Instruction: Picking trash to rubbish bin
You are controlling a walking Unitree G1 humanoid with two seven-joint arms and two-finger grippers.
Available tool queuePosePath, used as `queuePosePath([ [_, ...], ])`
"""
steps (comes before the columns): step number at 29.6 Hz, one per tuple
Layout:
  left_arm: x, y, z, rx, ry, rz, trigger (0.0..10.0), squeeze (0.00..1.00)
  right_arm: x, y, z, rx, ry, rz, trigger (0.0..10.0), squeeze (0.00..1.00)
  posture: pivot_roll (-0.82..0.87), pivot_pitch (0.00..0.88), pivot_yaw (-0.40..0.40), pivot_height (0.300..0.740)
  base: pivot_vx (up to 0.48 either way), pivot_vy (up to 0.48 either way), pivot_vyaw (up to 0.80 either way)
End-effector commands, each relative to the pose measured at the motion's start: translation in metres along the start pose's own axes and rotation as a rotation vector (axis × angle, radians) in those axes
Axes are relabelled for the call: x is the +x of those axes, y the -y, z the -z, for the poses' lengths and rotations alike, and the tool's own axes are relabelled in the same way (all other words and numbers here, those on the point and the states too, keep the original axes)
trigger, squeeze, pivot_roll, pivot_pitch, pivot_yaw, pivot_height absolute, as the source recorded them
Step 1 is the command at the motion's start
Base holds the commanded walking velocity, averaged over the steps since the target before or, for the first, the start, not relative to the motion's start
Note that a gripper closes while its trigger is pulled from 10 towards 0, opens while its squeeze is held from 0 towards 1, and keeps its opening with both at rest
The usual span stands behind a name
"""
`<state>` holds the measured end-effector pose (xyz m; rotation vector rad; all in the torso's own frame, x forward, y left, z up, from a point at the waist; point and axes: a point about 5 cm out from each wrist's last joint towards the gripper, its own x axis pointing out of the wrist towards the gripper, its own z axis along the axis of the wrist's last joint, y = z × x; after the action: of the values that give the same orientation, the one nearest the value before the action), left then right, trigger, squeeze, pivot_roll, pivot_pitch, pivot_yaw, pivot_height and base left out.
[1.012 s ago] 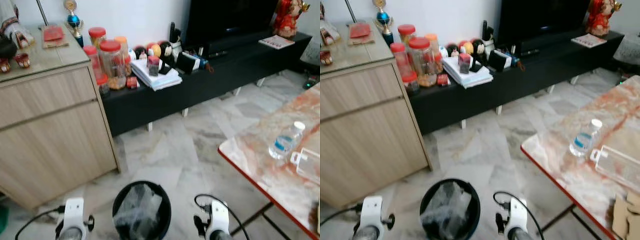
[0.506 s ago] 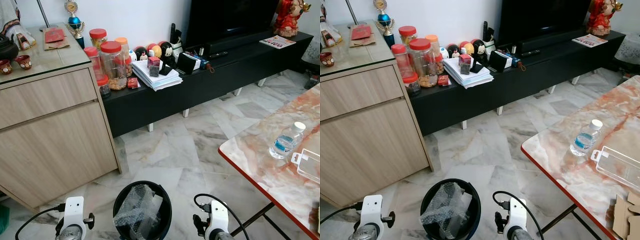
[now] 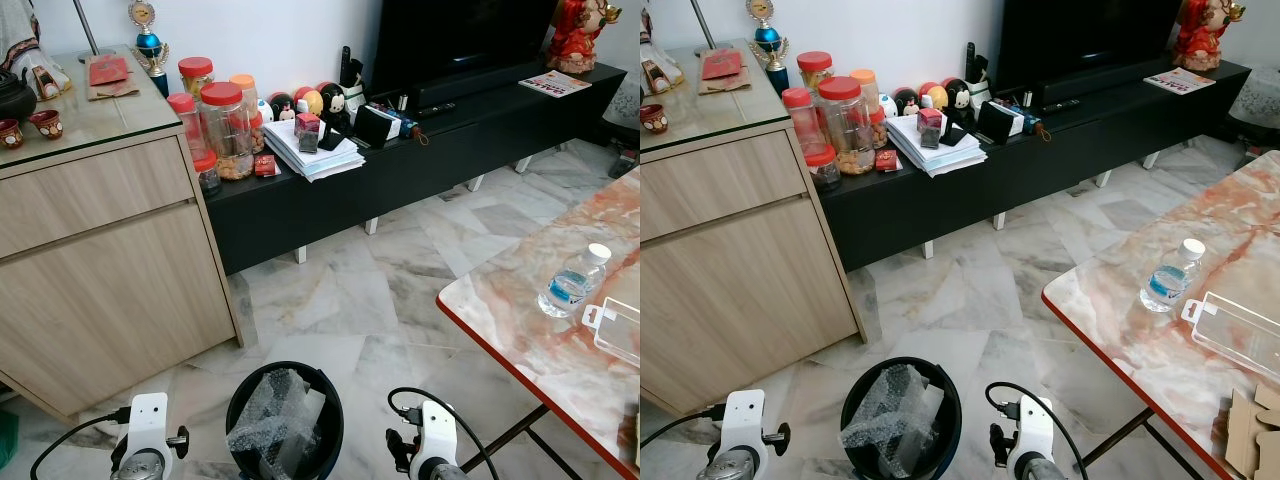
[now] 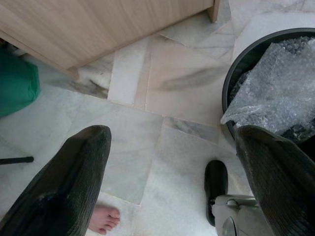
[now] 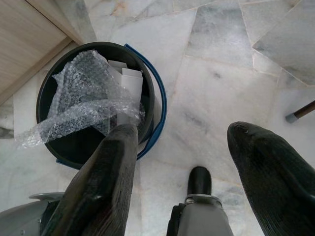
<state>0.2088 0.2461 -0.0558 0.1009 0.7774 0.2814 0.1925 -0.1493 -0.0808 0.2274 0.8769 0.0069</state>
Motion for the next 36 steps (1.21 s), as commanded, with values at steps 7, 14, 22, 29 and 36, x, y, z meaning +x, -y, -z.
queuePosePath([
  [7, -0.0006, 0.0003, 0.0034, -0.012, -0.017, 0.001, 10.0, 0.0, 0.0, 0.0013, -0.0015, 0.003, 0.008, 0.003, 10.0, 0.0, 0.06, 0.03, -0.039, 0.74, 0.0, 0.0, 0.0],
  [14, -0.0006, 0.0005, 0.0033, -0.011, -0.017, 0.002, 10.0, 0.0, -0.0001, 0.0013, -0.0013, 0.004, 0.007, 0.003, 10.0, 0.0, 0.06, 0.031, -0.038, 0.74, 0.0, 0.0, 0.0],
  [22, -0.0005, 0.0002, 0.0032, -0.012, -0.016, 0.001, 10.0, 0.0, 0.0, 0.0011, -0.0012, 0.003, 0.007, 0.002, 10.0, 0.0, 0.06, 0.031, -0.038, 0.74, 0.0, 0.0, 0.0],
  [29, -0.0004, -0.0003, 0.002, -0.017, -0.009, -0.002, 10.0, 0.0, 0.0003, 0.0, -0.0021, 0.005, 0.01, 0.0, 10.0, 0.0, 0.06, 0.033, -0.038, 0.74, 0.0, 0.0, 0.0],
  [36, 0.0, -0.0015, 0.0012, 0.002, -0.013, -0.015, 10.0, 0.0, 0.0003, -0.0005, -0.0018, 0.005, 0.009, -0.001, 10.0, 0.0, 0.06, 0.033, -0.037, 0.74, 0.0, 0.0, 0.0],
])
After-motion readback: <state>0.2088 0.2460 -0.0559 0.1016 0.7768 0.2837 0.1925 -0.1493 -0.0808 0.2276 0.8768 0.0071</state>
